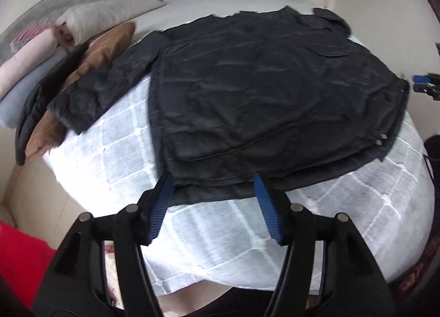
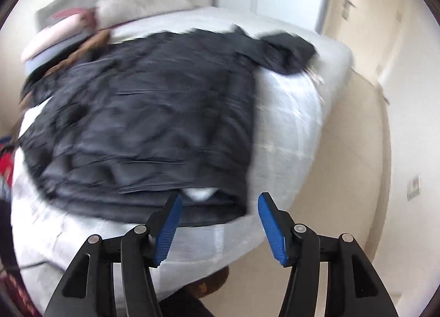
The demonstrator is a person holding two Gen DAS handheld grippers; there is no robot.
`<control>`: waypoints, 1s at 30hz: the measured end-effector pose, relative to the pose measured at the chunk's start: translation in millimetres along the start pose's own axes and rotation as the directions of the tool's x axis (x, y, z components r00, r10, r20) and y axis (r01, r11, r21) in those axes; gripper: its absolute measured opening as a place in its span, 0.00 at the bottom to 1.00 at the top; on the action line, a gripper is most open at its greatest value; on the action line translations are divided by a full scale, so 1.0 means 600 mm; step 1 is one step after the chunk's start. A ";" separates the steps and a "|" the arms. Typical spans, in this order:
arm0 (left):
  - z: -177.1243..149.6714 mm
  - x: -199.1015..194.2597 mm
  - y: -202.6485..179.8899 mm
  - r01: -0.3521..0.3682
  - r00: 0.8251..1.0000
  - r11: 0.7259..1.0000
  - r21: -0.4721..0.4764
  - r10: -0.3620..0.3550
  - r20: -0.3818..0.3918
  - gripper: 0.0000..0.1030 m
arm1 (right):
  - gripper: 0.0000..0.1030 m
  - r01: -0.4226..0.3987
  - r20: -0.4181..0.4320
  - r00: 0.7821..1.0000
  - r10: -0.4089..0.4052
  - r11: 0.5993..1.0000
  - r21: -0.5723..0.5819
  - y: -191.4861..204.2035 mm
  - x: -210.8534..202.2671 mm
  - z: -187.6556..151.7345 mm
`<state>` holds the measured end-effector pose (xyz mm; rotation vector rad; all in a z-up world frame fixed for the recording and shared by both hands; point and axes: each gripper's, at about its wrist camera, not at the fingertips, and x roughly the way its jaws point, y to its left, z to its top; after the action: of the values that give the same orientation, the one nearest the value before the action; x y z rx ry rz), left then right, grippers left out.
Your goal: Fold large clothes
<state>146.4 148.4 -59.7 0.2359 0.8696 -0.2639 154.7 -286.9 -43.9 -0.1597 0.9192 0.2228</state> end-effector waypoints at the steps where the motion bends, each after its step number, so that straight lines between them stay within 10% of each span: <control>1: 0.007 -0.001 -0.020 0.025 1.000 0.999 0.035 -0.025 0.010 0.60 | 0.57 -0.031 0.016 0.999 0.031 0.998 -0.054 0.027 -0.005 0.004; 14: 0.052 0.103 -0.191 0.183 0.982 0.924 0.334 -0.187 -0.022 0.62 | 0.56 -0.180 -0.050 0.983 0.178 0.866 -0.467 0.260 0.095 0.015; 16: 0.060 0.093 -0.195 0.193 0.978 0.914 0.358 -0.208 0.002 0.46 | 0.38 -0.160 -0.035 0.986 0.165 0.845 -0.511 0.277 0.104 0.018; 17: 0.065 0.084 -0.197 0.204 0.974 0.903 0.377 -0.224 0.011 0.04 | 0.14 -0.177 -0.046 0.983 0.180 0.828 -0.531 0.284 0.106 0.022; 22: 0.070 0.022 -0.166 0.225 0.959 0.901 0.370 -0.273 0.081 0.04 | 0.06 -0.214 -0.015 0.970 0.243 0.822 -0.528 0.263 0.061 0.044; 30: 0.005 0.080 -0.192 0.350 0.937 0.808 0.473 -0.293 -0.191 0.03 | 0.05 -0.320 -0.273 0.941 0.199 0.784 -0.533 0.250 0.106 -0.025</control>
<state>141.0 32.6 -106.3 0.5957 0.9373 -0.8103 141.6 -137.7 -109.9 -0.6267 1.0568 0.7588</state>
